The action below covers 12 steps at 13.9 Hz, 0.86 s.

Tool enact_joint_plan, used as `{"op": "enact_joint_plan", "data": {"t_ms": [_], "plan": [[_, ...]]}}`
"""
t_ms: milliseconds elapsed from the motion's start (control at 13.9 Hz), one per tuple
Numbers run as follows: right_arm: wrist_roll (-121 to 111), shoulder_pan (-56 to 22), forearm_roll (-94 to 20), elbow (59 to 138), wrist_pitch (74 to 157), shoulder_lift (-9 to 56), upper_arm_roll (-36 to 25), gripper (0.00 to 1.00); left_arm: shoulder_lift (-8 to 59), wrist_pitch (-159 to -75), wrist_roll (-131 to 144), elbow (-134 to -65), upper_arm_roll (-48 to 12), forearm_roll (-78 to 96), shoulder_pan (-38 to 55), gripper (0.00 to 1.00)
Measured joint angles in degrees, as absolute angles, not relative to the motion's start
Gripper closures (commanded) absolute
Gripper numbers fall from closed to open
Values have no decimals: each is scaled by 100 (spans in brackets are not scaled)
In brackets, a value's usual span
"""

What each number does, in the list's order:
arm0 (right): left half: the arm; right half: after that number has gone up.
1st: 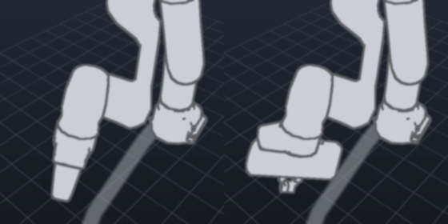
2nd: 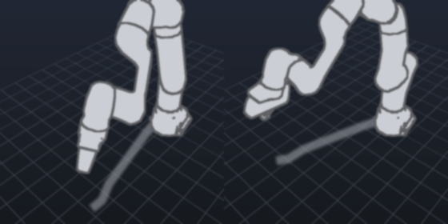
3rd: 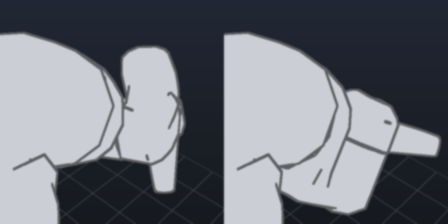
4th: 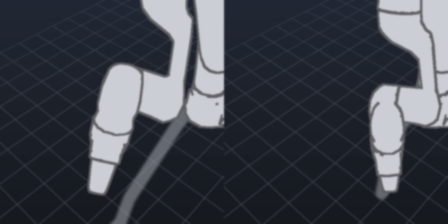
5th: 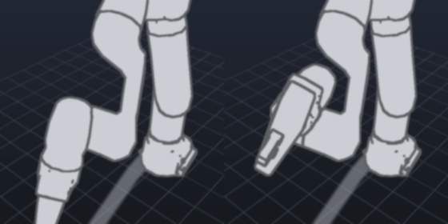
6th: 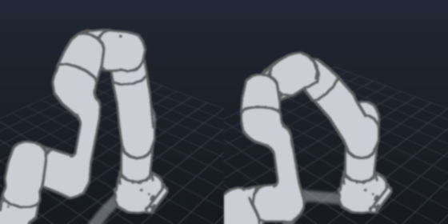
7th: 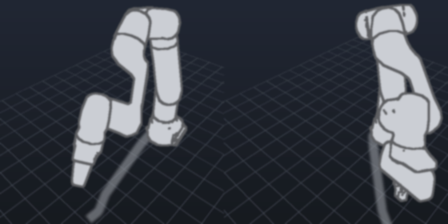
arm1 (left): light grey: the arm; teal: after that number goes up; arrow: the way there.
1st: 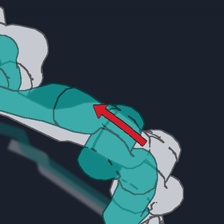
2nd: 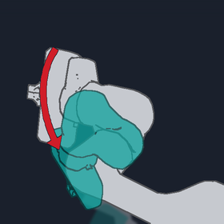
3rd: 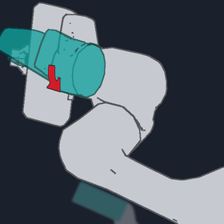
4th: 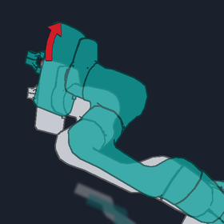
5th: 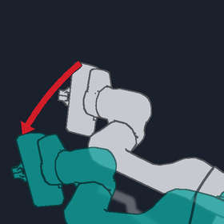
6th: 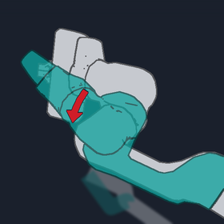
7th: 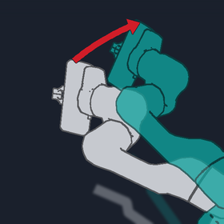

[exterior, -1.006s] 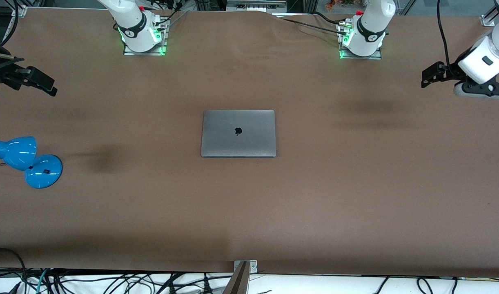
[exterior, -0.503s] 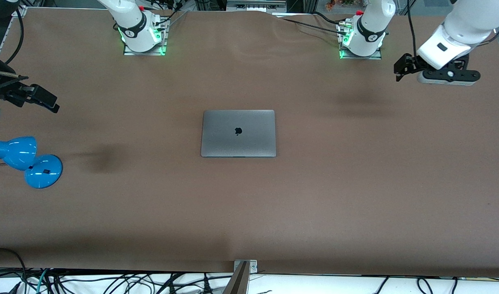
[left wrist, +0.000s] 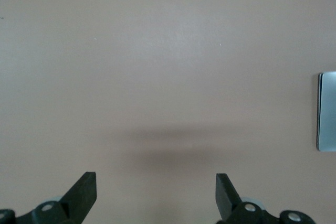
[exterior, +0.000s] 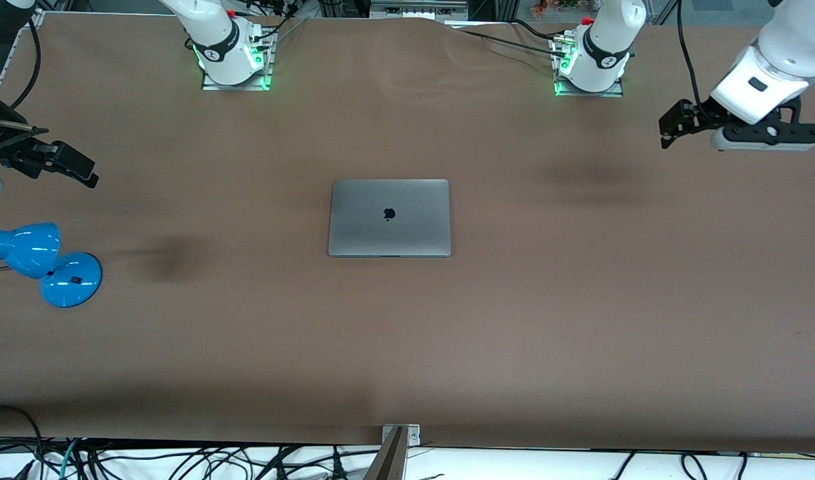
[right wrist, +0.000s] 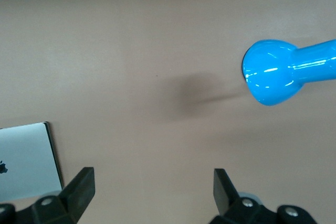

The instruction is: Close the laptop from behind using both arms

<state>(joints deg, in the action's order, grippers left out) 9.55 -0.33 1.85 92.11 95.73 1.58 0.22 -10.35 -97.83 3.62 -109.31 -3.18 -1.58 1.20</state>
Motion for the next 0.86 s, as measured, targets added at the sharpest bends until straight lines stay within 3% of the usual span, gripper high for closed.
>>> {"op": "enact_joint_plan", "data": {"t_ms": [359, 862], "plan": [[955, -34, 182, 9210, 9569, 159, 22, 0, -207, -9395, 412, -10003, -265, -158, 141, 0], [955, -34, 176, 9210, 9558, 161, 22, 0, -134, -9072, 413, -9871, -250, -158, 141, 0]]}}
